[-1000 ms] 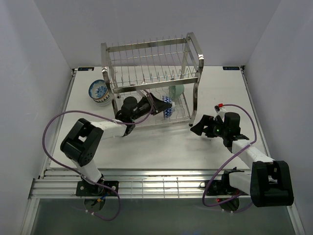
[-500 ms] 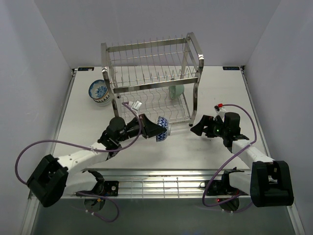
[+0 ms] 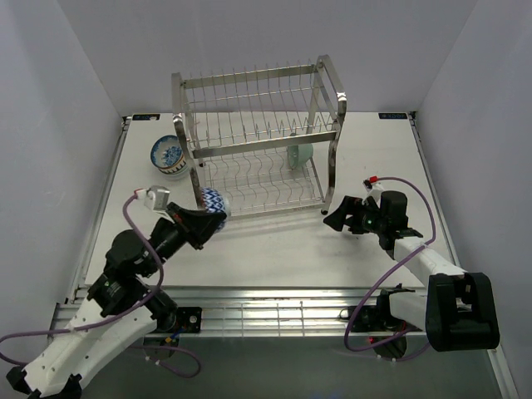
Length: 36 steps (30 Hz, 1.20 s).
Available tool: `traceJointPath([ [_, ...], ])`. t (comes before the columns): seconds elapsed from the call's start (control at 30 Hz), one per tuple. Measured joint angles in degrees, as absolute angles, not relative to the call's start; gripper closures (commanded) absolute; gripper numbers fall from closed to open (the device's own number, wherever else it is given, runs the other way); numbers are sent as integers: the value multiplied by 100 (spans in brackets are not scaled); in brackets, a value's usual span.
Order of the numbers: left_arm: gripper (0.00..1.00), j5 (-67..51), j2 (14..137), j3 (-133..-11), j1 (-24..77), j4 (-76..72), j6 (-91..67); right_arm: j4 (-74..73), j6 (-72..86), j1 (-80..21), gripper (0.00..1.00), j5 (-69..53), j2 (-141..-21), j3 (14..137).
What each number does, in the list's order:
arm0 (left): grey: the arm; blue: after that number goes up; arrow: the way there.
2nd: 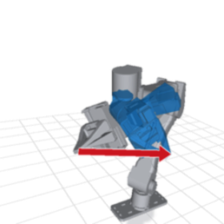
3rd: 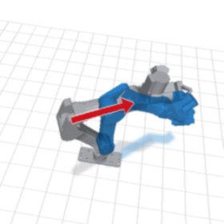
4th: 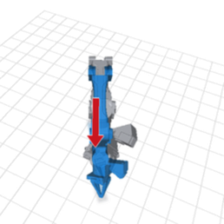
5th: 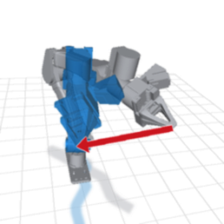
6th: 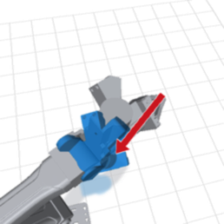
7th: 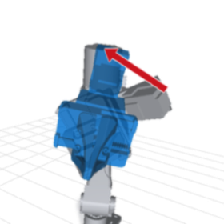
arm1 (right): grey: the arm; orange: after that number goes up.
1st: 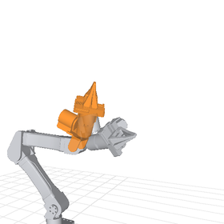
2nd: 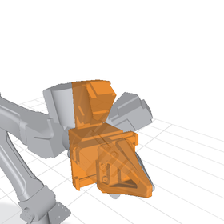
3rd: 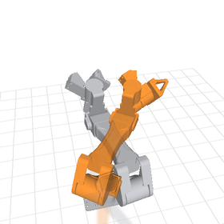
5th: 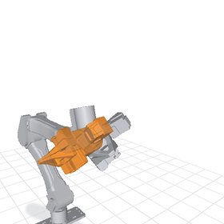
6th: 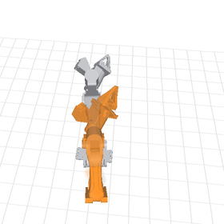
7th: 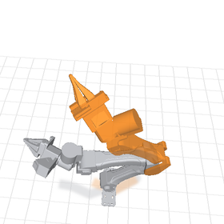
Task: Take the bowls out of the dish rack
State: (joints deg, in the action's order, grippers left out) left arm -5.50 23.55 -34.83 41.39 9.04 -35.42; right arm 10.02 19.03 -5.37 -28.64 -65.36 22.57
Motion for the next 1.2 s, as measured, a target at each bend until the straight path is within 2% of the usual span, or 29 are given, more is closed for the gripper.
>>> traceJointPath([
  [0.17, 100, 768, 1966, -4372, 4139, 2071, -3015, 1002, 1900, -543, 4, -2864, -6549, 2257],
  [0.33, 100, 2327, 1824, -4530, 4139, 3138, -3127, 1004, 1900, -543, 4, -2864, -6578, 2257],
  [0.47, 100, 3409, 2451, -4685, 4136, 4195, -3581, 1002, 1900, -545, 4, -2867, -6587, 2257],
  [0.63, 100, 3938, 3511, -4447, 4139, 4626, -4016, 1002, 1900, -554, 4, -2867, -6648, 2257],
  [0.83, 100, 3889, 3994, -4202, 3691, 4311, -4029, 1002, 1900, -554, 4, -2867, -6648, 2257],
  [1.03, 100, 2545, 4407, -3658, 1852, 3312, -3653, 1002, 1903, -556, 4, -2867, -6628, 2257],
  [1.2, 100, 1483, 4744, -3577, 755, 2803, -3489, 1002, 1903, -556, 4, -2864, -6600, 2257],
])
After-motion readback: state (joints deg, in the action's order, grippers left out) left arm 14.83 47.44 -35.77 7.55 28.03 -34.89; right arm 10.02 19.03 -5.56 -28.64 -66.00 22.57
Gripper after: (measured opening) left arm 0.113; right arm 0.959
